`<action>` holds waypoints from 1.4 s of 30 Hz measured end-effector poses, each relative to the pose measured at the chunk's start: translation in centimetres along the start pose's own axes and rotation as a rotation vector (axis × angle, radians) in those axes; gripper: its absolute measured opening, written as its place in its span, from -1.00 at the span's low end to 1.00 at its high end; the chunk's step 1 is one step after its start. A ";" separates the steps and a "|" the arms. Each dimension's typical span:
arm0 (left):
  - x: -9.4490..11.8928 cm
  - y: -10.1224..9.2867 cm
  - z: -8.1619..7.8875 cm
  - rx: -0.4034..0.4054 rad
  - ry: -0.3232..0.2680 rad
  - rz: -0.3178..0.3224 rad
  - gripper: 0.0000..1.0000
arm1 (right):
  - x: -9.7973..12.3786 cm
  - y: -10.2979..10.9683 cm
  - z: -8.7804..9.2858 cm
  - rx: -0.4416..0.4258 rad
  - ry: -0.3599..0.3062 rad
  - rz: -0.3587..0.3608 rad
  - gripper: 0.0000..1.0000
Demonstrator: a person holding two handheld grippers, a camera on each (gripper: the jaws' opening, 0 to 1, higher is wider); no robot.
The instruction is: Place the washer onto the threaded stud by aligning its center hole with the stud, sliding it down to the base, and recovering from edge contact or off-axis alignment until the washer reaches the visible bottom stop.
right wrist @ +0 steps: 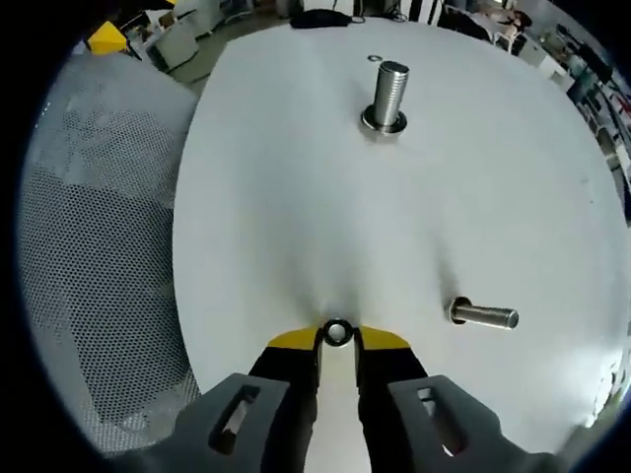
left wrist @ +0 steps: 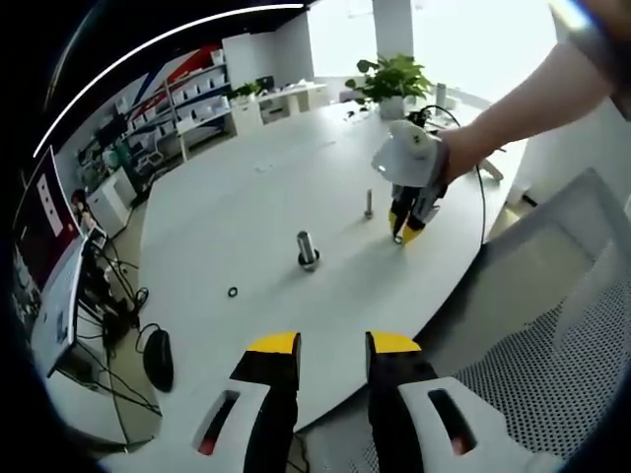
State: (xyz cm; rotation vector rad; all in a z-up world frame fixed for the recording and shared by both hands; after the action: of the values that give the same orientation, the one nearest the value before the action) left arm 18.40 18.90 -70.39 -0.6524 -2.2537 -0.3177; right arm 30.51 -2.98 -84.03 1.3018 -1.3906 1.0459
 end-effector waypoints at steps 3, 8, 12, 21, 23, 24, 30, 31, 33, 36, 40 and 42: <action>0.0 0.1 0.0 0.001 -0.002 -0.004 -0.52 | -0.1 -0.4 -0.2 -0.019 0.061 -0.004 -0.73; 0.1 0.2 0.0 0.008 -0.003 -0.014 -0.52 | -0.2 -0.4 -0.5 -0.042 0.111 -0.022 -0.73; 0.2 0.4 0.0 0.015 -0.005 -0.022 -0.52 | -0.1 -0.2 -0.5 -0.045 0.129 -0.021 -0.73; 0.2 0.5 -0.1 0.014 -0.009 -0.032 -0.52 | 0.2 0.3 0.2 -0.053 0.008 0.039 -0.73; 0.2 0.5 -0.1 0.015 -0.010 -0.030 -0.52 | 0.2 0.2 0.3 -0.096 -0.037 0.039 -0.73; 0.2 0.5 -0.1 0.013 -0.007 -0.030 -0.52 | 0.2 0.2 0.3 -0.114 -0.059 0.047 -0.73; 0.2 0.6 0.0 0.015 -0.006 -0.030 -0.52 | 0.3 0.9 1.2 -0.138 -0.080 0.043 -0.73; 0.2 0.5 -0.1 0.014 -0.006 -0.029 -0.52 | 0.3 0.8 1.5 -0.143 -0.079 0.045 -0.73; 0.2 0.5 0.0 0.011 -0.001 -0.029 -0.52 | 0.6 0.6 2.0 -0.157 -0.086 0.052 -0.73; 0.1 0.5 0.0 0.011 -0.002 -0.029 -0.53 | 1.3 0.1 2.3 -0.204 -0.108 0.058 -0.73; 0.1 0.5 0.0 0.008 0.000 -0.026 -0.53 | 2.4 -0.8 2.5 -0.225 -0.130 0.076 -0.73; 0.1 0.5 0.0 0.008 0.000 -0.026 -0.53 | 3.1 -1.3 2.4 -0.233 -0.144 0.089 -0.73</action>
State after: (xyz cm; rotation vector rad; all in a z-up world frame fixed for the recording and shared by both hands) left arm 18.58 19.36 -70.29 -0.6198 -2.2642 -0.3205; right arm 31.59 -6.01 -81.48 1.1704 -1.6396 0.8317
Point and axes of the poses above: the point that each gripper's makers call its tool centre point, and the gripper's own axes: x roughly backward along the fingers, y roughly to its left, z roughly out of its underside, the point moved 4 cm from there along x, roughly backward along the fingers, and after that the axes turned 5 degrees about x, right-handed, at the moved point
